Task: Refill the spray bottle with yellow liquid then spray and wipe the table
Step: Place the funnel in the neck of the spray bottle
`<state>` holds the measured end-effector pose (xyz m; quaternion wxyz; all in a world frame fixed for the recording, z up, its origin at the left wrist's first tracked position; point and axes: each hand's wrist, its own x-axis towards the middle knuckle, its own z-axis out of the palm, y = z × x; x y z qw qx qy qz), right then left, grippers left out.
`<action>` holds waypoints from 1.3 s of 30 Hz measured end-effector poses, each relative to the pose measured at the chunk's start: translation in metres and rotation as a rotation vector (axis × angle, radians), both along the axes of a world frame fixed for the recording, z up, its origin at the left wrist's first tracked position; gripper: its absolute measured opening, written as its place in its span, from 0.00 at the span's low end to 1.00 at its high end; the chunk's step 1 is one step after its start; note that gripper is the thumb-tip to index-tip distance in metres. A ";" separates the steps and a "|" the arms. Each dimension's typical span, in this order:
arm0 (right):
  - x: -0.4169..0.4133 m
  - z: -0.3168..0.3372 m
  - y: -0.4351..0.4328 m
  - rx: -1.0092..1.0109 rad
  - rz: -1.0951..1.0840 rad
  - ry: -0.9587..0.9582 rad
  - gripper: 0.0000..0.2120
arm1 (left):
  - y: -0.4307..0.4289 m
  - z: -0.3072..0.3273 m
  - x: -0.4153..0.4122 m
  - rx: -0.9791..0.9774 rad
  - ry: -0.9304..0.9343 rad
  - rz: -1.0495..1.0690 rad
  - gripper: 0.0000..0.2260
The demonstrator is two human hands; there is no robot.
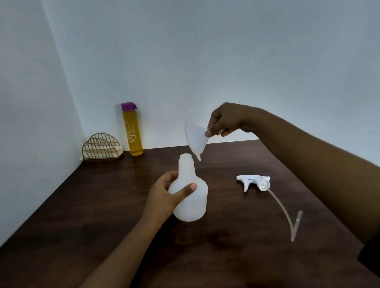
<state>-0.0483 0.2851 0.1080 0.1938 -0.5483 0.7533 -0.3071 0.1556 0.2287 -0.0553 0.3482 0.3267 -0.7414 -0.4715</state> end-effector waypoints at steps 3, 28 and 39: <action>-0.002 -0.018 0.022 -0.124 -0.004 -0.222 0.07 | 0.008 -0.001 -0.004 -0.036 -0.005 -0.025 0.26; 0.039 -0.024 0.047 -0.412 0.119 -0.565 0.13 | 0.012 0.139 0.012 0.309 0.465 -0.070 0.06; 0.050 -0.032 0.041 -0.331 0.119 -0.431 0.23 | 0.005 0.152 0.018 0.290 0.270 -0.119 0.09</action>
